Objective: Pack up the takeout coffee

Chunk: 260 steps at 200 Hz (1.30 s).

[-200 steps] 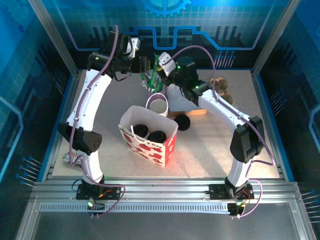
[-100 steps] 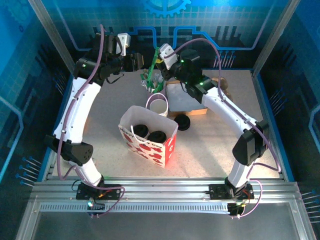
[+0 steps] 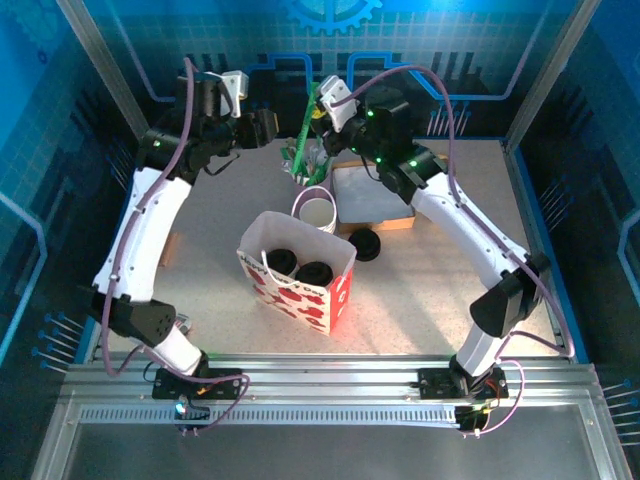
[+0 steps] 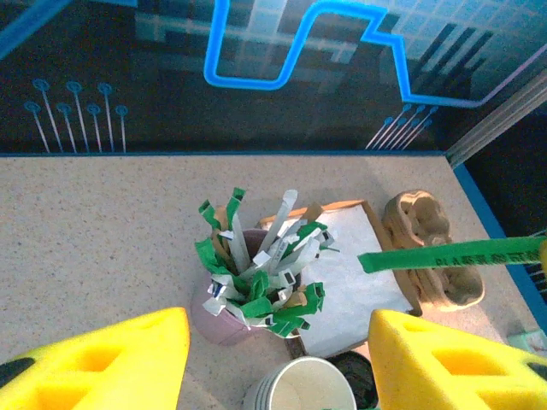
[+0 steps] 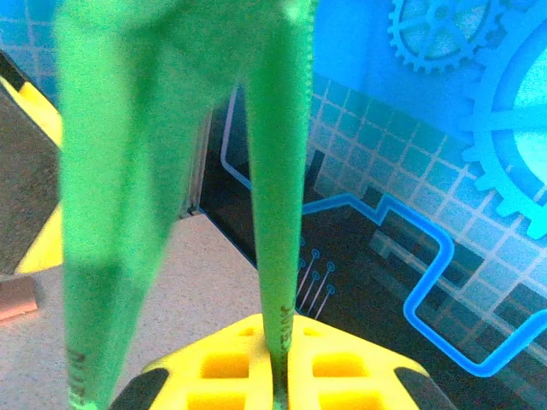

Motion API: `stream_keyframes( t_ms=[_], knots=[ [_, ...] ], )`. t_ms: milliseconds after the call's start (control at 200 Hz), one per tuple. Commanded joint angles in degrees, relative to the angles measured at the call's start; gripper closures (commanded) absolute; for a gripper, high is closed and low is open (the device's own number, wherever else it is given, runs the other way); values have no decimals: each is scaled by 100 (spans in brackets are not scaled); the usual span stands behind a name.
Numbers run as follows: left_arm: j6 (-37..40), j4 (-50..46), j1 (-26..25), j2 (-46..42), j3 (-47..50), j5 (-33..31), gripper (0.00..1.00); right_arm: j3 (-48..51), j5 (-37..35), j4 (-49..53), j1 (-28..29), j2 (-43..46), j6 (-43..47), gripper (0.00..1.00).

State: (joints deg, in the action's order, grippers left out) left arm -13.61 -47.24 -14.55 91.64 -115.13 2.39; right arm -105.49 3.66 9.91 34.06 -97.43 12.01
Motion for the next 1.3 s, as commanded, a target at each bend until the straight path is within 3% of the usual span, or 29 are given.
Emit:
stream_keyframes(
  t_ms=[0, 255, 690, 1296],
  knots=[
    [-116, 308, 100, -285, 194, 59, 42, -255, 160, 213, 173, 375, -101, 90],
    [-151, 476, 228, -594, 570, -62, 42, -146, 362, 551, 408, 945, -308, 90],
    [-192, 585, 269, -1127, 1179, -83, 42, 983, 408, 998, 1247, 2129, -595, 90],
    [-318, 737, 268, -1648, 2008, -37, 42, 2749, 604, 487, 1908, 2705, -709, 90]
  ],
)
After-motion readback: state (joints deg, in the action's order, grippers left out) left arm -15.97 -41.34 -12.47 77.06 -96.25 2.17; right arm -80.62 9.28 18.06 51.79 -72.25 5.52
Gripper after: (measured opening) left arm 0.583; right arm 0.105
